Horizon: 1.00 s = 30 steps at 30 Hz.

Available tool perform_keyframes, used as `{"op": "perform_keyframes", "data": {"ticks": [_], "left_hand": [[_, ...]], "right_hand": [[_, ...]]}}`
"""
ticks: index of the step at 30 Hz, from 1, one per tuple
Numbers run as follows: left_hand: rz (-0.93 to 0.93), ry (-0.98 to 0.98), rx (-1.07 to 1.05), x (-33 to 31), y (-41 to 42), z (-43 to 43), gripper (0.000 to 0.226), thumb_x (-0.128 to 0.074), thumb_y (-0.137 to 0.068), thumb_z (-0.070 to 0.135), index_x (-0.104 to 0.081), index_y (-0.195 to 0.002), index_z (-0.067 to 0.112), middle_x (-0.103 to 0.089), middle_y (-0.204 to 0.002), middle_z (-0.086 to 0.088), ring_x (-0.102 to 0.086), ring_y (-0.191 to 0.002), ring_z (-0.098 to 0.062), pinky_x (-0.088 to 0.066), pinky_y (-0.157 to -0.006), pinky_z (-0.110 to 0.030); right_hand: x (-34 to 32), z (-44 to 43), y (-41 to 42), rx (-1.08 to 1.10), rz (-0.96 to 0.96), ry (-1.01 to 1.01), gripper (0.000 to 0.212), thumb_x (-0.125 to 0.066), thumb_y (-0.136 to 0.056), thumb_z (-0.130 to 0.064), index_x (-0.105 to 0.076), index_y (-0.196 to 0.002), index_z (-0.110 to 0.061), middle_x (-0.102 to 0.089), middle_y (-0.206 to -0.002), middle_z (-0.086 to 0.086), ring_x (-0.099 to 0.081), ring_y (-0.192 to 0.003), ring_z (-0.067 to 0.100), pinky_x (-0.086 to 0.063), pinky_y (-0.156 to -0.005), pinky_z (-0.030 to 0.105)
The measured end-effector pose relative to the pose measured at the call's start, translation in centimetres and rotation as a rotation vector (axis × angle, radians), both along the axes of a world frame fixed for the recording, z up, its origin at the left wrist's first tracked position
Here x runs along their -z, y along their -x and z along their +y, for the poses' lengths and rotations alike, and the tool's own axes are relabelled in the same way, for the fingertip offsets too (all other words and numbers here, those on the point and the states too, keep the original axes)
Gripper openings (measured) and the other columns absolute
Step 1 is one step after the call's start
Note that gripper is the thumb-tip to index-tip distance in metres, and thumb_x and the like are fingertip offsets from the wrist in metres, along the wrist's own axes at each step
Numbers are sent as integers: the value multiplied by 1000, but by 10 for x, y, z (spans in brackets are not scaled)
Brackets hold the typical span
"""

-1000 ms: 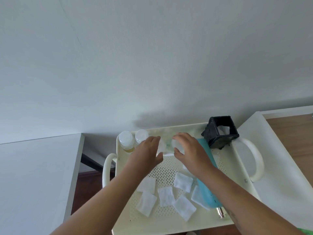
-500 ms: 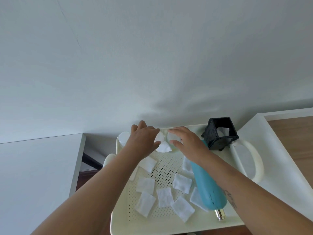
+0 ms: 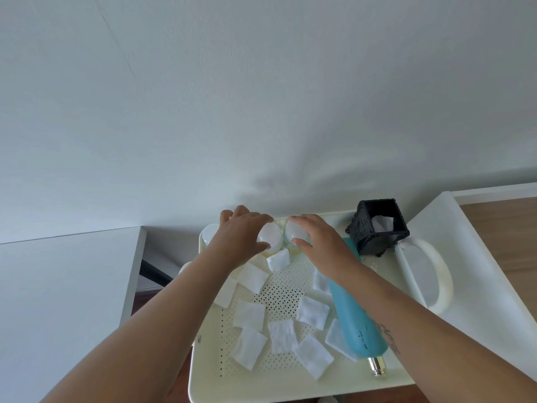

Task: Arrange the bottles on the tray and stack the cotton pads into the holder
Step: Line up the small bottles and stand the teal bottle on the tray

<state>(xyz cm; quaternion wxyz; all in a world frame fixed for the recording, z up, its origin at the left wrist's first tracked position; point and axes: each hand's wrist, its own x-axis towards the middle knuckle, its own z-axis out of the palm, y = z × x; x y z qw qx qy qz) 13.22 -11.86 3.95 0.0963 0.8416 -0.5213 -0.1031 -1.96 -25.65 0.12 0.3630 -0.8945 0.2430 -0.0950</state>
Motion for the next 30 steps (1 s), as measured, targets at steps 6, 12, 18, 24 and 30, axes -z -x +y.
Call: {"op": "perform_keyframes", "data": {"ticks": [6, 12, 18, 24, 30], "left_hand": [[-8, 24, -1, 0, 0, -1, 54, -67, -87, 37, -50, -136, 28, -60, -132, 8, -47, -121, -18, -30, -100, -37], [-5, 41, -6, 2, -1, 3, 54, -66, -88, 36, -47, -138, 32, -58, -135, 10, -50, -119, -16, -35, -99, -35], [5, 43, -9, 4, -1, 3, 54, -66, -88, 36, -47, -139, 31, -57, -136, 10, -51, -120, -17, -35, -100, -35], [25, 36, -11, 5, -1, 4, 54, -65, -89, 36, -46, -139, 30, -56, -138, 9, -51, -120, -18, -35, -102, -38], [52, 29, -19, 6, 0, 6, 54, -64, -90, 36, -45, -140, 30, -54, -139, 9, -49, -122, -18, -33, -103, -39]], "right_hand": [[2, -1, -3, 25, -28, 1, 46, -62, -91, -18, -50, -136, -22, -51, -137, -6, -50, -120, 10, -38, -98, 20], [6, 3, -1, 47, -41, 20, 47, -63, -91, -19, -49, -135, -24, -50, -138, -8, -50, -119, 9, -41, -96, 22], [5, 1, -1, 41, -36, 19, 48, -64, -89, -17, -49, -134, -25, -51, -137, -9, -49, -122, 9, -42, -99, 25], [5, 6, -1, 54, -44, 26, 48, -63, -90, -16, -49, -135, -24, -50, -139, -8, -46, -127, 9, -38, -101, 21], [4, 6, 0, 48, -45, 21, 48, -63, -90, -14, -48, -136, -22, -50, -141, -6, -44, -131, 11, -37, -106, 24]]}}
